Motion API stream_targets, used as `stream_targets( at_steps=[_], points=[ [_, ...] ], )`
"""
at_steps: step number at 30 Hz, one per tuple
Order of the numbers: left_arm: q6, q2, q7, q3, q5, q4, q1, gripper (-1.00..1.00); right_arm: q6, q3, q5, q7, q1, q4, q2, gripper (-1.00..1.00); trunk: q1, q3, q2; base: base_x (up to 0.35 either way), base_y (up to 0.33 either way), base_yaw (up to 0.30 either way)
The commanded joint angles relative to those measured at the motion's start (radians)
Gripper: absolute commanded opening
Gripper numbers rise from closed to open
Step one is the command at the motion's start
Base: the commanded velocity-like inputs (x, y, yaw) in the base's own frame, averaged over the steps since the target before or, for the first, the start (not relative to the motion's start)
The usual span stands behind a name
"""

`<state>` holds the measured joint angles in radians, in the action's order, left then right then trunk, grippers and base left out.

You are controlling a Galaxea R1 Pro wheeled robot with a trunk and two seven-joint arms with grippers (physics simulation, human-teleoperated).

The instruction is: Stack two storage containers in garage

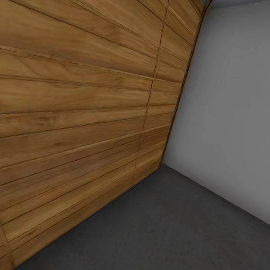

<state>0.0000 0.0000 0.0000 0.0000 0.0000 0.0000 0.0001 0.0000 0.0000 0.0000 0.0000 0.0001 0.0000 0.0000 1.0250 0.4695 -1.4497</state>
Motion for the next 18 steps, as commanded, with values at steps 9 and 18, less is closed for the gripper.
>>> stream_targets(
  at_steps=[9, 18],
  points=[
    [-0.005, 0.008, 0.002, 0.0, 0.0, -0.025, -0.002, 1.0, -0.004, 0.051, -0.018, 0.004, -0.002, 0.001, 0.012, 1.0, 0.0, 0.0, 0.0, 0.0, 0.0, 0.0],
    [-0.005, 0.008, 0.002, -0.001, 0.0, -0.026, -0.002, 1.0, -0.005, 0.101, -0.03, 0.005, -0.002, 0.001, 0.011, 1.0, 0.0, 0.0, 0.0, 0.0, 0.0, 0.0]
  ],
)
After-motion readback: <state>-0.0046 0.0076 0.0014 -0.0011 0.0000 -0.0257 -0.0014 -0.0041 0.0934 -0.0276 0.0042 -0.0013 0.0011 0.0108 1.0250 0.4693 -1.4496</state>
